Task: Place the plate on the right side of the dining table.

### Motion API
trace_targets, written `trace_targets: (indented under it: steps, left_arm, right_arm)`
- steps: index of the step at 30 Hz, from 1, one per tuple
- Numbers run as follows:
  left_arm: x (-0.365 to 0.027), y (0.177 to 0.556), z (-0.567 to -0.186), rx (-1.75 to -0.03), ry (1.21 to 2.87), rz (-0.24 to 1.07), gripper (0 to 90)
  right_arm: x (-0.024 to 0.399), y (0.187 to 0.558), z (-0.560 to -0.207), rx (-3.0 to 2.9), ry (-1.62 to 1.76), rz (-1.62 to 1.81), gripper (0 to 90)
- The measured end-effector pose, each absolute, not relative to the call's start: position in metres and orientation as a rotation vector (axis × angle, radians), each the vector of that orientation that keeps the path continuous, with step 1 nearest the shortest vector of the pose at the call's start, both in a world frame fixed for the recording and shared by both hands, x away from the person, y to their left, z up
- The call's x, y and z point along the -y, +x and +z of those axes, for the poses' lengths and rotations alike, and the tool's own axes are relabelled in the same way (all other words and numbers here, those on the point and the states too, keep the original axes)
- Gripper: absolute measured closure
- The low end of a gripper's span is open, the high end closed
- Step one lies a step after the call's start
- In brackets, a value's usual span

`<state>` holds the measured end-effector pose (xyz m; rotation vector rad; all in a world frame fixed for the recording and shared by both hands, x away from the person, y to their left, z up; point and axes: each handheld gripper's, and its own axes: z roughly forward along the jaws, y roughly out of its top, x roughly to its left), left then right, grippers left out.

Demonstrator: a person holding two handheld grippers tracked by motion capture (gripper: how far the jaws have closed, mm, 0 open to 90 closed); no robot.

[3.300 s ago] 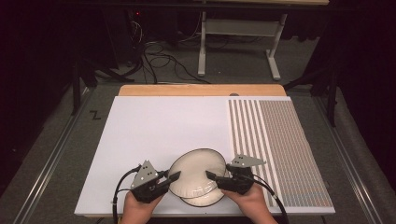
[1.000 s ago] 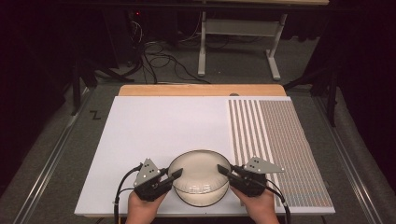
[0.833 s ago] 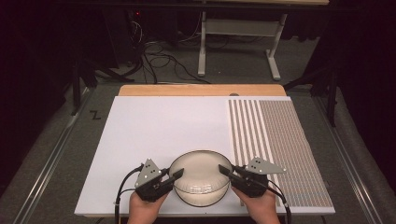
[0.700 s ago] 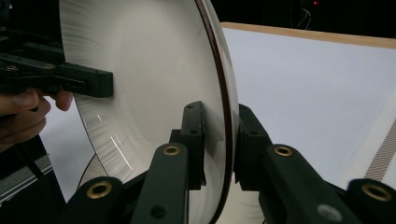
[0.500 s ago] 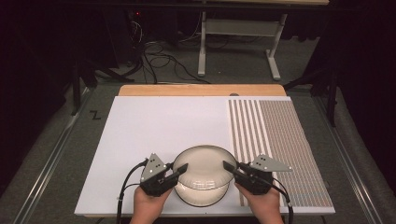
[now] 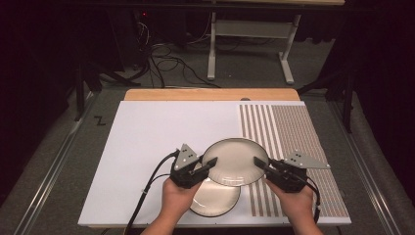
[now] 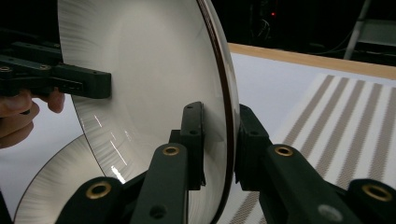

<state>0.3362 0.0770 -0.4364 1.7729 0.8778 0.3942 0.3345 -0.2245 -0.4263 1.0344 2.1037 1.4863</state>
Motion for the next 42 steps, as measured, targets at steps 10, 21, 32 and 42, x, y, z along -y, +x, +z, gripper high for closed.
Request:
trace_targets:
  steps: [10,21,32,42]
  left_arm:
    - [-0.042,0.356,-0.434,-0.887,1.789,0.369,69.2]
    - [-0.008,0.373,-0.441,-0.883,1.844,0.354,68.6]
    - [0.024,0.388,-0.446,-0.881,1.895,0.339,68.1]
    - [0.053,0.407,-0.454,-0.890,1.952,0.329,66.9]
  right_arm:
    - [0.254,0.343,-0.422,-2.053,1.095,1.442,76.7]
    - [0.283,0.349,-0.433,-2.014,1.162,1.413,75.9]
    - [0.311,0.356,-0.439,-1.987,1.213,1.375,75.2]
    - [0.333,0.364,-0.450,-1.956,1.246,1.340,75.5]
